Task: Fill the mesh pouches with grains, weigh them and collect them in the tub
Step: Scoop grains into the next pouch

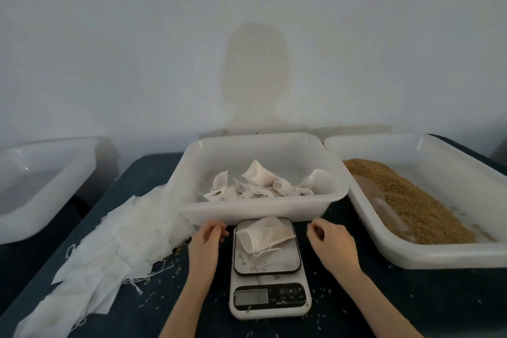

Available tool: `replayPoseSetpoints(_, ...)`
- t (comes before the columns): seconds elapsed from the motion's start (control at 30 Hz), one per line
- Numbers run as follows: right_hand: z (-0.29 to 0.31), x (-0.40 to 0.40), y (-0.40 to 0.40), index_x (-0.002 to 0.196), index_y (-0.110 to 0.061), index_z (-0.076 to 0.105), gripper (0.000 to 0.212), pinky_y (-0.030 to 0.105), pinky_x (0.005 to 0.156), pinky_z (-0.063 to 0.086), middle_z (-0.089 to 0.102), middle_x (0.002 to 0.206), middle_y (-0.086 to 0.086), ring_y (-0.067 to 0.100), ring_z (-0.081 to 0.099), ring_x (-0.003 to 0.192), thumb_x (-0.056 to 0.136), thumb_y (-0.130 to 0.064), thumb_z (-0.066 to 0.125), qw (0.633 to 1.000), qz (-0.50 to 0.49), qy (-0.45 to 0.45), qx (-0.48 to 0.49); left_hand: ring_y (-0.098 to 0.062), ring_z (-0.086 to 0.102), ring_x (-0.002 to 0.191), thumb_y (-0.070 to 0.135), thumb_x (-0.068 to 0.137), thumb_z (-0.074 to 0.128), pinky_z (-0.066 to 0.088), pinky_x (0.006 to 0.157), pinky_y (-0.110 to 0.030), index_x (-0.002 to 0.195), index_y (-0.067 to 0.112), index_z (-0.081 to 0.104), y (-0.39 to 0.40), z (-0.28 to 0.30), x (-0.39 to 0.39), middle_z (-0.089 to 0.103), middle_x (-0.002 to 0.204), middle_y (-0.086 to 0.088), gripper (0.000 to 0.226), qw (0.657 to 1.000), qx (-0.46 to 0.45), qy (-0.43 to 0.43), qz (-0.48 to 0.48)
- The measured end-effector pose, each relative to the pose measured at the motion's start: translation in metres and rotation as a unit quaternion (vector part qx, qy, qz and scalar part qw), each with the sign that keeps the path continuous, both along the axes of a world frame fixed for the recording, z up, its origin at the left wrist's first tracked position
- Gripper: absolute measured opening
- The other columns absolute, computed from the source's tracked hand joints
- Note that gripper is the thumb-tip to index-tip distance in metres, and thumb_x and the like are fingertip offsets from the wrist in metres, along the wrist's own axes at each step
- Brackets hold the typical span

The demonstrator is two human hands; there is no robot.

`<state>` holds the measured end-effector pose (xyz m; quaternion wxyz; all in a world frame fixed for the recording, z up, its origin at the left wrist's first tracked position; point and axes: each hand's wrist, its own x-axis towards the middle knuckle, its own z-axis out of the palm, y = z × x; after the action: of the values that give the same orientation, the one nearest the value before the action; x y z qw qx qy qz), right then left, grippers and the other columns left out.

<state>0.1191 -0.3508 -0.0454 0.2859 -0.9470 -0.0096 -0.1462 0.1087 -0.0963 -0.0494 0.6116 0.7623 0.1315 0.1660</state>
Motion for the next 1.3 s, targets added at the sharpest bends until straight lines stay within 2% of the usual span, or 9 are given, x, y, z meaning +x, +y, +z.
replayPoseSetpoints(0.17,-0.006,0.003,-0.005,0.068,-0.022,0.056,0.027,0.019,0.048,0.039,0.056,0.058,-0.004,0.008,0.053,0.051,0.093,-0.033,0.055,0.999,0.011,0.031,0.029,-0.018,0.061,0.079,0.011,0.093,0.050,0.048,0.077,-0.033,0.081,0.019,0.067,0.002,-0.001,0.001,0.067,0.077,0.000,0.022,1.000,-0.011,0.014,0.023)
replayPoseSetpoints(0.57,-0.007,0.005,-0.005,0.071,-0.026,0.059,0.024,0.017,0.048,0.039,0.059,0.061,-0.005,0.009,0.056,0.055,0.094,-0.034,0.054,0.997,0.029,0.062,0.028,-0.013,0.060,0.077,0.010,0.092,0.052,0.044,0.072,-0.026,0.082,0.017,0.066,-0.002,0.003,-0.006,0.066,0.075,0.000,0.019,1.000,0.021,0.007,-0.003)
replayPoseSetpoints(0.77,0.026,-0.022,0.020,0.063,-0.032,0.047,0.028,0.013,0.046,0.035,0.047,0.051,-0.011,0.008,0.049,0.050,0.088,-0.040,0.056,0.991,0.081,-0.099,0.029,-0.009,0.061,0.076,0.014,0.092,0.054,0.042,0.068,-0.022,0.081,0.023,0.065,-0.004,0.003,-0.005,0.067,0.075,0.005,0.018,0.998,0.055,0.001,-0.014)
replayPoseSetpoints(0.9,0.056,-0.027,0.075,0.070,-0.033,0.042,0.037,0.016,0.047,0.028,0.042,0.055,-0.014,0.000,0.041,0.049,0.081,-0.067,0.036,0.976,0.166,-0.075,-0.117,-0.006,0.061,0.071,0.013,0.092,0.055,0.043,0.064,-0.017,0.080,0.025,0.064,-0.005,0.003,-0.009,0.067,0.074,0.006,0.018,0.997,0.079,-0.015,-0.016)
replayPoseSetpoints(1.03,0.062,-0.018,0.100,0.080,-0.023,0.049,0.025,0.027,0.055,0.039,0.055,0.073,-0.006,0.014,0.051,0.063,0.092,-0.044,0.043,0.969,0.140,-0.042,-0.197,0.004,0.059,0.076,0.008,0.090,0.058,0.041,0.068,-0.006,0.083,0.026,0.064,-0.008,0.005,-0.014,0.067,0.078,0.011,0.020,0.982,0.170,-0.065,-0.040)
replayPoseSetpoints(1.1,0.064,-0.015,0.098,0.086,-0.020,0.057,0.018,0.027,0.058,0.039,0.060,0.079,-0.004,0.015,0.052,0.065,0.094,-0.031,0.045,0.966,0.127,-0.025,-0.223,0.000,0.060,0.076,0.007,0.089,0.060,0.042,0.070,-0.011,0.083,0.032,0.062,-0.009,0.007,-0.017,0.066,0.078,0.012,0.025,0.977,0.190,-0.090,-0.042)
replayPoseSetpoints(1.17,0.069,-0.012,0.091,0.081,-0.021,0.058,0.019,0.024,0.054,0.035,0.055,0.072,-0.006,0.013,0.050,0.063,0.093,-0.029,0.045,0.975,0.126,-0.013,-0.182,-0.004,0.060,0.074,0.015,0.087,0.063,0.044,0.068,-0.021,0.087,0.039,0.058,-0.014,0.012,-0.021,0.065,0.080,0.011,0.024,0.973,0.186,-0.130,-0.038)
replayPoseSetpoints(1.23,0.078,-0.009,0.081,0.071,-0.026,0.054,0.022,0.020,0.051,0.034,0.053,0.065,-0.009,0.008,0.050,0.059,0.091,-0.031,0.047,0.987,0.126,0.008,-0.102,-0.002,0.059,0.084,0.039,0.080,0.064,0.045,0.071,-0.020,0.102,0.037,0.055,-0.023,0.021,-0.026,0.064,0.094,0.013,0.024,0.968,0.171,-0.172,-0.060)
replayPoseSetpoints(1.3,0.091,-0.006,0.071,0.066,-0.029,0.051,0.024,0.017,0.052,0.035,0.054,0.063,-0.010,0.004,0.052,0.060,0.090,-0.031,0.051,0.990,0.131,0.027,-0.042,0.005,0.051,0.107,0.055,0.068,0.067,0.043,0.085,-0.014,0.124,0.031,0.046,-0.036,0.030,-0.027,0.053,0.121,0.021,0.065,0.963,0.171,-0.173,-0.113)
